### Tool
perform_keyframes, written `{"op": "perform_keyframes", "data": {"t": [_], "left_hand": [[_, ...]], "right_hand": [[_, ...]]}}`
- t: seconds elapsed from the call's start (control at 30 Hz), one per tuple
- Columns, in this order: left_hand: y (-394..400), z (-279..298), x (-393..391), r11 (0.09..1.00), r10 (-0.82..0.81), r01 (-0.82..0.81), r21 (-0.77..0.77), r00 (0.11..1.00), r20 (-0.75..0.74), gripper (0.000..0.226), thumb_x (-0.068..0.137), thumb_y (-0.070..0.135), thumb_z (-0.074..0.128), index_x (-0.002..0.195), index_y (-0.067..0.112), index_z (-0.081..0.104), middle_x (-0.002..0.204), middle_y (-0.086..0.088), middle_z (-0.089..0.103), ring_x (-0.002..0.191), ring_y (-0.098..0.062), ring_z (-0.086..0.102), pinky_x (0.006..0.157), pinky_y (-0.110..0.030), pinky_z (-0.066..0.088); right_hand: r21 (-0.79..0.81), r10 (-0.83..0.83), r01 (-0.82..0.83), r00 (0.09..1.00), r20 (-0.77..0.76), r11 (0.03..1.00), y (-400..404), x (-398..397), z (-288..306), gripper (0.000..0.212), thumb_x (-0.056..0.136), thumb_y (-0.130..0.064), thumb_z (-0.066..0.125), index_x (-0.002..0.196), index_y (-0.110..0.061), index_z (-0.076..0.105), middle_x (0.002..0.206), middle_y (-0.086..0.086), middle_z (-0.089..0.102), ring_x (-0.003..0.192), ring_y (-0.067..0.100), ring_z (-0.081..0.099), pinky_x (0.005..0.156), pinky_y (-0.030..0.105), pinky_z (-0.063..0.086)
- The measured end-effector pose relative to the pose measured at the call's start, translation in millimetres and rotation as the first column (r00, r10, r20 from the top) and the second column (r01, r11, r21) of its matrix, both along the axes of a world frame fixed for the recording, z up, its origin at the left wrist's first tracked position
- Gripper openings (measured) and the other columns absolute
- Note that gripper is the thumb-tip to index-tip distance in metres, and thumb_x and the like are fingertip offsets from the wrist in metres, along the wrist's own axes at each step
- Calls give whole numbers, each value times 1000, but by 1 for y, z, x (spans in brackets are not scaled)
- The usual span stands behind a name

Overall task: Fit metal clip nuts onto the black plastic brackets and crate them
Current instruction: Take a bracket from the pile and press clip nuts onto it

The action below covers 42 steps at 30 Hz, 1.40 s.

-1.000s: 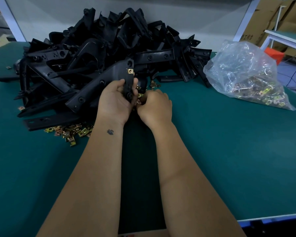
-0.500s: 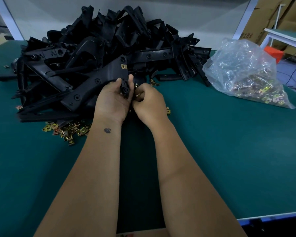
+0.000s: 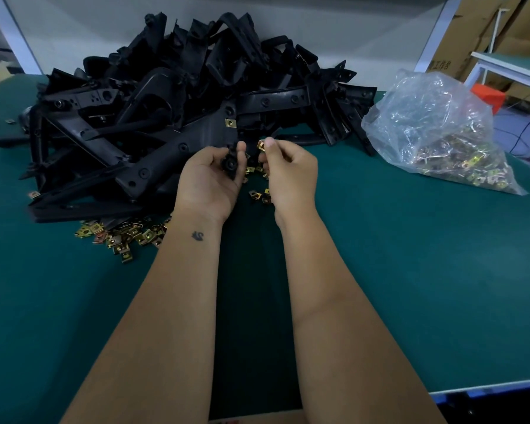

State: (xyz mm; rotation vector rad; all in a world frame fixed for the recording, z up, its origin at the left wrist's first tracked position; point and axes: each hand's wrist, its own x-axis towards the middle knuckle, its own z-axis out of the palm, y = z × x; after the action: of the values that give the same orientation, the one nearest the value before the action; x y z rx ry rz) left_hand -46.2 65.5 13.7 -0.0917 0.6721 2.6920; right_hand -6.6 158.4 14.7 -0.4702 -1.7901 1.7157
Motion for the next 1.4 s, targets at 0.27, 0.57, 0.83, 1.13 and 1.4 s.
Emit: {"op": "perform_keyframes", "data": {"t": [0.27, 0.57, 0.83, 1.13, 1.4], "left_hand": [[3, -6, -3, 993, -76, 63, -102, 989, -125, 14, 96, -4, 49, 108, 1, 55, 98, -16, 66, 81, -20, 73, 70, -26, 59], [4, -7, -3, 986, -70, 49, -162, 989, -130, 9, 96, 4, 57, 102, 2, 63, 89, -11, 72, 82, -17, 72, 66, -22, 57], [4, -8, -4, 984, -70, 52, -168, 992, -108, 8, 97, 11, 57, 98, 6, 64, 82, -6, 74, 73, -13, 72, 64, -23, 57], [4, -6, -1, 976, -102, 77, -205, 988, -114, 8, 97, 10, 55, 95, 9, 63, 80, -2, 74, 77, -14, 68, 63, -22, 56], [3, -4, 1, 975, -121, 96, -200, 986, -116, 11, 96, 11, 54, 92, 10, 64, 78, -1, 72, 75, -13, 66, 62, -20, 54]], "right_hand": [[-296, 59, -92, 991, -117, 951, 3, 2, 4, 21, 97, -6, 58, 84, -16, 72, 71, -1, 67, 67, 5, 62, 64, 17, 50], [-359, 128, -189, 974, -187, 914, 4, 3, 5, 24, 92, 5, 58, 90, -14, 73, 83, 4, 71, 80, 11, 67, 77, 22, 55], [-403, 144, -211, 971, -189, 891, 3, 1, 6, 19, 88, 7, 63, 86, -11, 71, 83, 4, 69, 80, 13, 64, 79, 24, 53], [-383, 196, -251, 965, -175, 889, 1, 1, 5, 16, 86, 4, 66, 84, -11, 70, 85, 8, 70, 79, 16, 64, 70, 26, 52], [-412, 191, -255, 963, -191, 875, 1, 2, 6, 17, 89, 5, 63, 87, -11, 68, 85, 8, 69, 76, 16, 63, 68, 26, 52]]}}
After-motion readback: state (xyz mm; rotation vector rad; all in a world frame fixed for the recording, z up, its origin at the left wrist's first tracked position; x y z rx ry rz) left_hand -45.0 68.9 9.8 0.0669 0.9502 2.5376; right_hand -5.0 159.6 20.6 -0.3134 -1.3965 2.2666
